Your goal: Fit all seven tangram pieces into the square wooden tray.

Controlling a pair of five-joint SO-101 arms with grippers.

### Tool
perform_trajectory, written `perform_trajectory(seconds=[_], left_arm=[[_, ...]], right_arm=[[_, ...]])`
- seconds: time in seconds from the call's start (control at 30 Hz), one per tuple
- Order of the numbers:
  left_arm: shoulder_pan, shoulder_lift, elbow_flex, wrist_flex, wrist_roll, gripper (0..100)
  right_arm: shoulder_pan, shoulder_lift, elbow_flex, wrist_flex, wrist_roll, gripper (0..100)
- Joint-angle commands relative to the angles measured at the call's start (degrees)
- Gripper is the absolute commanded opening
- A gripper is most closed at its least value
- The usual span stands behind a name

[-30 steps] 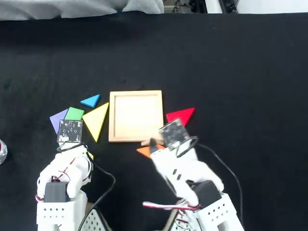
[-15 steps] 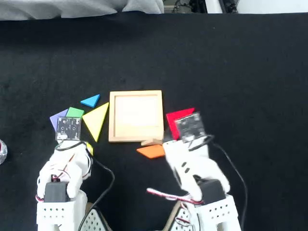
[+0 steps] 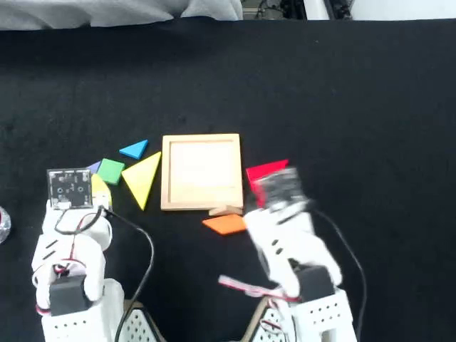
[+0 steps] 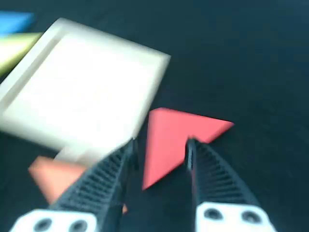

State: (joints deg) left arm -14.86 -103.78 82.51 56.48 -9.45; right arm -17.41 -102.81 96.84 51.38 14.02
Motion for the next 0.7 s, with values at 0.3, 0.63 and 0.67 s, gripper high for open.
perform_trajectory(seconds=[0.3, 0.63, 0.67], left_arm=[[14.11, 21.01, -16.48, 10.73, -1.05, 10], [13.93, 61.01, -37.58, 10.73, -0.62, 10], [13.85, 64.7, -38.99, 10.73, -0.62, 10]], right_arm=[[-4.66, 3.91, 0.13, 2.81, 7.3, 17.4], [-6.95, 7.25, 0.31, 1.05, 7.3, 17.4], [-6.86, 7.25, 0.31, 1.14, 7.3, 17.4]])
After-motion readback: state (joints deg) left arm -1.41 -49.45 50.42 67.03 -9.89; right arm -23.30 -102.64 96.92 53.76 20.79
